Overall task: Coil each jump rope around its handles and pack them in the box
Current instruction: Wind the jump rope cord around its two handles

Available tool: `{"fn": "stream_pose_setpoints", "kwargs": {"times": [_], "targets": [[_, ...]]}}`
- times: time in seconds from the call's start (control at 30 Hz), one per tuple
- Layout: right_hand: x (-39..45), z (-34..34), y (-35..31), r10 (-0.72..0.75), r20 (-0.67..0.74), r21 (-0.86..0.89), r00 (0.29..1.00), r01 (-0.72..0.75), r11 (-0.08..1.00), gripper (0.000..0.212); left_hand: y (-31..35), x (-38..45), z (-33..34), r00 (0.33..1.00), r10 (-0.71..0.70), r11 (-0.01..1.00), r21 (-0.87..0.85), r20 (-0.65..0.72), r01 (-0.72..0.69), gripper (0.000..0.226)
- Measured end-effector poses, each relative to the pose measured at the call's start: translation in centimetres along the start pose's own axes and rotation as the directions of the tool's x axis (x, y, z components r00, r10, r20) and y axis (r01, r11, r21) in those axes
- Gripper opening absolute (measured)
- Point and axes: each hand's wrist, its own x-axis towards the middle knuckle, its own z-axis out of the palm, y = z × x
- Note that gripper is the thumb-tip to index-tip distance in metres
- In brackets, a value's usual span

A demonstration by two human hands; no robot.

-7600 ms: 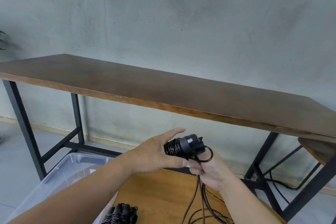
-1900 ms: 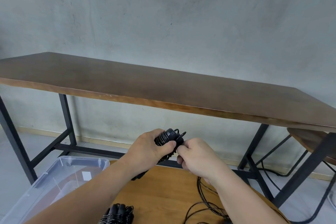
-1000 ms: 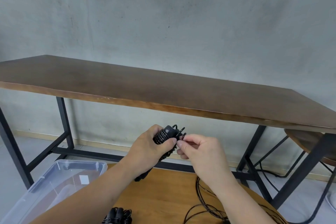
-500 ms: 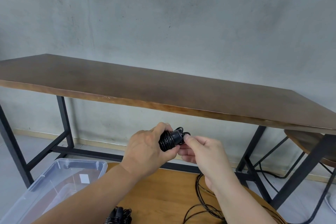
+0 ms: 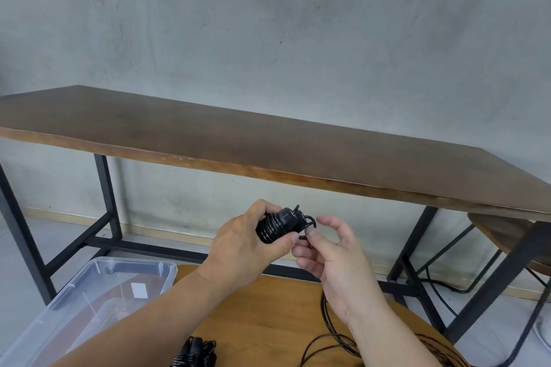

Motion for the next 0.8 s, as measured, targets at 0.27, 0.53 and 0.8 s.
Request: {"fn": "stream_pose_setpoints", "kwargs": {"times": [0.27, 0.53, 0.8], "targets": [[1.4, -2.3, 2.6, -0.840, 0.374, -0.859, 0.393, 0.489, -0.153, 0.023, 0.5, 0.3, 0.0, 0.999, -0.044, 0.999, 0.009, 0.025, 0.044, 0.035], [0.0, -0.3, 4.3, -0.672, 0.066, -0.701, 0.737, 0.514, 0.494, 0.022, 1.5, 0.3, 0.7, 0.988, -0.143, 0.974, -0.170, 0.052, 0.150, 0.045], [-1.1, 0.8, 5.2, -0.553, 0.013, -0.622, 0.833, 0.440, 0.648, 0.036, 2.0, 0.9, 2.2, 0.947, -0.316, 0.870, -0.380, 0.060, 0.315, 0.040]]}}
